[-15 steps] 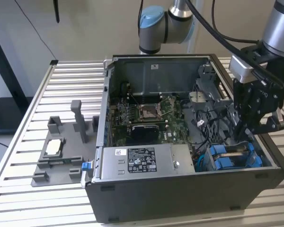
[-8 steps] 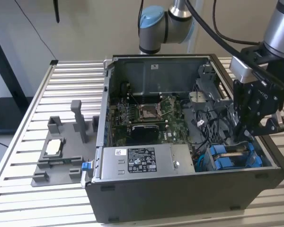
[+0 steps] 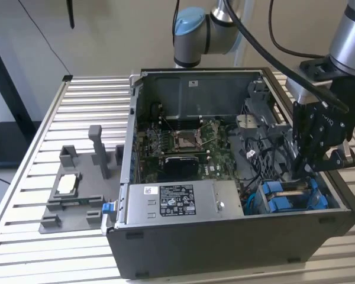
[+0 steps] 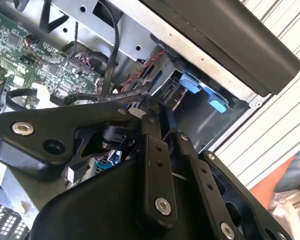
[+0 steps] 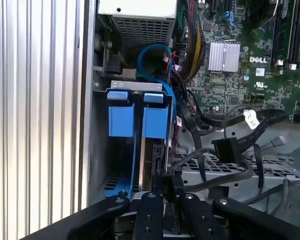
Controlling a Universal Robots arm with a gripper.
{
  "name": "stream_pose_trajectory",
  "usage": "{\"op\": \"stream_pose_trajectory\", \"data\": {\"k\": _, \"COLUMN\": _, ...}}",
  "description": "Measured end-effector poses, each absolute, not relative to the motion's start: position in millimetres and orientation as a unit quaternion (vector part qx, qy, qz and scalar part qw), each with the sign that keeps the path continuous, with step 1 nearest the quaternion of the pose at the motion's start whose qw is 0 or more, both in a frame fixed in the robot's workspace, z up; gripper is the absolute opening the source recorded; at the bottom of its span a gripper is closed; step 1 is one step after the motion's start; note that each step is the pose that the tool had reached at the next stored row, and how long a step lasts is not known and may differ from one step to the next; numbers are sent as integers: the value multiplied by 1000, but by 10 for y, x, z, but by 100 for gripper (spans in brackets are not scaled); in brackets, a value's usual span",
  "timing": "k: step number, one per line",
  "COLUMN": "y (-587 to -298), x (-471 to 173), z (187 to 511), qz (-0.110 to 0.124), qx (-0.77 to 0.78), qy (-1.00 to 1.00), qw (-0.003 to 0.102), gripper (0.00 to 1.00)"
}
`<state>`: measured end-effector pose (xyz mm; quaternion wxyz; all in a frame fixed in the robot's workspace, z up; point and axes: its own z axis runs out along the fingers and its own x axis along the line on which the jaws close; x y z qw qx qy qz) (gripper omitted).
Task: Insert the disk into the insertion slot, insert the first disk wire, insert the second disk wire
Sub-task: 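Insert the first disk wire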
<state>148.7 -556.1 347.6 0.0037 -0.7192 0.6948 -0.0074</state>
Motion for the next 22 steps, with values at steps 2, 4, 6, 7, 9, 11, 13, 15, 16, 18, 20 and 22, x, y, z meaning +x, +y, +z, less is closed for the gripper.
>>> {"op": "stream_pose_trajectory", "data": {"k": 2, "y": -5561, "x": 1489, "z": 3471, "qz": -8, "qx": -715, "qy": 699, "qw": 4, "gripper": 19}}
{"op": "stream_pose_trajectory", "data": {"k": 4, "y": -5562, "x": 1492, "z": 3466, "qz": -7, "qx": -710, "qy": 704, "qw": 4, "gripper": 19}}
{"op": "stream_pose_trajectory", "data": {"k": 6, "y": -5562, "x": 1503, "z": 3463, "qz": -7, "qx": -707, "qy": 708, "qw": 4, "gripper": 19}}
{"op": "stream_pose_trajectory", "data": {"k": 7, "y": -5564, "x": 1521, "z": 3463, "qz": -7, "qx": -706, "qy": 708, "qw": 4, "gripper": 19}}
{"op": "stream_pose_trajectory", "data": {"k": 9, "y": -5564, "x": 1547, "z": 3463, "qz": -7, "qx": -706, "qy": 708, "qw": 4, "gripper": 19}}
{"op": "stream_pose_trajectory", "data": {"k": 11, "y": -5566, "x": 1571, "z": 3463, "qz": -6, "qx": -707, "qy": 708, "qw": 5, "gripper": 19}}
{"op": "stream_pose_trajectory", "data": {"k": 13, "y": -5567, "x": 1584, "z": 3464, "qz": -5, "qx": -707, "qy": 708, "qw": 6, "gripper": 19}}
{"op": "stream_pose_trajectory", "data": {"k": 15, "y": -5567, "x": 1584, "z": 3464, "qz": -5, "qx": -706, "qy": 708, "qw": 6, "gripper": 19}}
{"op": "stream_pose_trajectory", "data": {"k": 16, "y": -5568, "x": 1584, "z": 3463, "qz": -5, "qx": -706, "qy": 708, "qw": 6, "gripper": 19}}
{"op": "stream_pose_trajectory", "data": {"k": 18, "y": -5569, "x": 1583, "z": 3461, "qz": -5, "qx": -706, "qy": 708, "qw": 6, "gripper": 19}}
{"op": "stream_pose_trajectory", "data": {"k": 20, "y": -5571, "x": 1572, "z": 3458, "qz": -5, "qx": -704, "qy": 710, "qw": 6, "gripper": 19}}
{"op": "stream_pose_trajectory", "data": {"k": 22, "y": -5573, "x": 1544, "z": 3454, "qz": -6, "qx": -703, "qy": 711, "qw": 6, "gripper": 19}}
